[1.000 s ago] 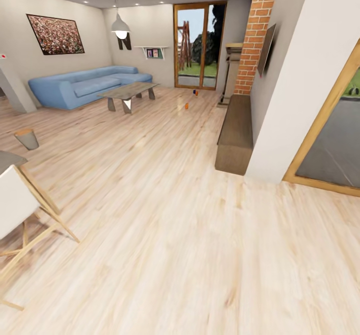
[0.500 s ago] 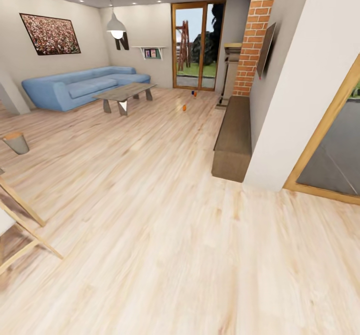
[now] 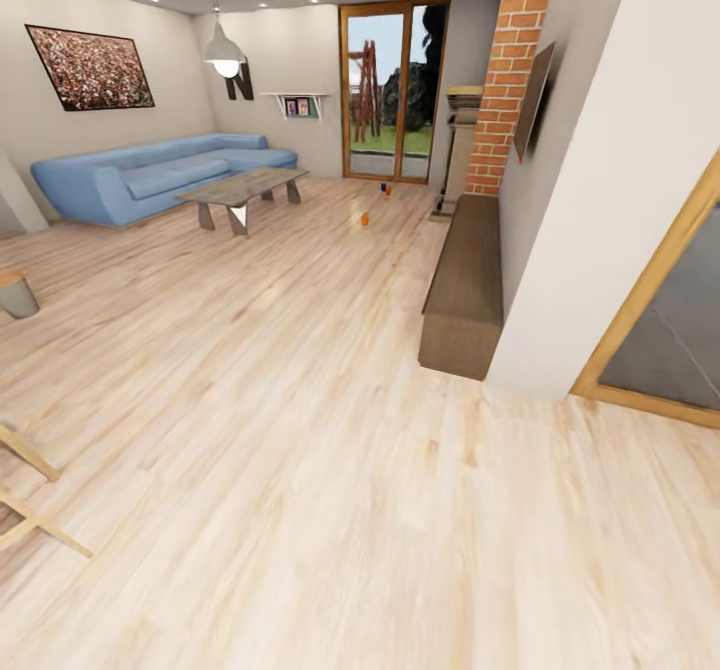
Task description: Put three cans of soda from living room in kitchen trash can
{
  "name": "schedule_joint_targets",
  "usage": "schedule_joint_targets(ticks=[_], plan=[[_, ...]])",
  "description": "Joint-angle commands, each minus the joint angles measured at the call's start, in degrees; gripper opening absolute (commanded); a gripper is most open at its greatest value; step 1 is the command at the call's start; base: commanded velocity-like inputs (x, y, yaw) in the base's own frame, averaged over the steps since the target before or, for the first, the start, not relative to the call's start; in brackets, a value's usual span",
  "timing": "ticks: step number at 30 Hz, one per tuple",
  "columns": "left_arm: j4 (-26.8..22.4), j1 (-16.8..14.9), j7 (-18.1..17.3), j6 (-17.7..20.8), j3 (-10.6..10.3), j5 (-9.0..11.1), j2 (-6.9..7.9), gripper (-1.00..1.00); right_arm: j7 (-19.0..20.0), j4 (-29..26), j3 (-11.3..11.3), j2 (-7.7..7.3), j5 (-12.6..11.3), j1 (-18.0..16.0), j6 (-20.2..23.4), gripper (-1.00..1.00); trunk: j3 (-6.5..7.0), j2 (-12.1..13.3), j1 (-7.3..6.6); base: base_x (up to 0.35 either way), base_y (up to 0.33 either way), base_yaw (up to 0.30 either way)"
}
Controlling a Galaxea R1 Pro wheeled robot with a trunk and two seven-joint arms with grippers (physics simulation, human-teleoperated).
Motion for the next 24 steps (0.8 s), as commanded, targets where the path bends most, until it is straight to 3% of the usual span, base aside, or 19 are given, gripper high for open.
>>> schedule_joint_targets(ticks=[1, 10, 24], plan=[[0.00, -0.03, 0.01, 0.00, 0.02, 0.03, -0.03, 1.00, 0.00, 0.03, 0.01, -0.02, 0.00, 0.00, 0.00, 1.00, 0.00, 0.00, 0.00, 0.343, -0.015, 0.000], [0.00, -0.12, 0.05, 0.00, 0.16, 0.15, -0.31, 1.00, 0.00, 0.11, 0.19, -0.23, 0.00, 0.00, 0.00, 1.00, 0.00, 0.00, 0.00, 0.345, 0.072, 0.047], [0.00, -0.13, 0.21, -0.13, 0.26, 0.33, -0.96, 1.00, 0.00, 0.12, 0.48, -0.10, 0.50, 0.00, 0.00, 1.00, 0.00, 0.00, 0.00, 0.346, 0.118, 0.226]])
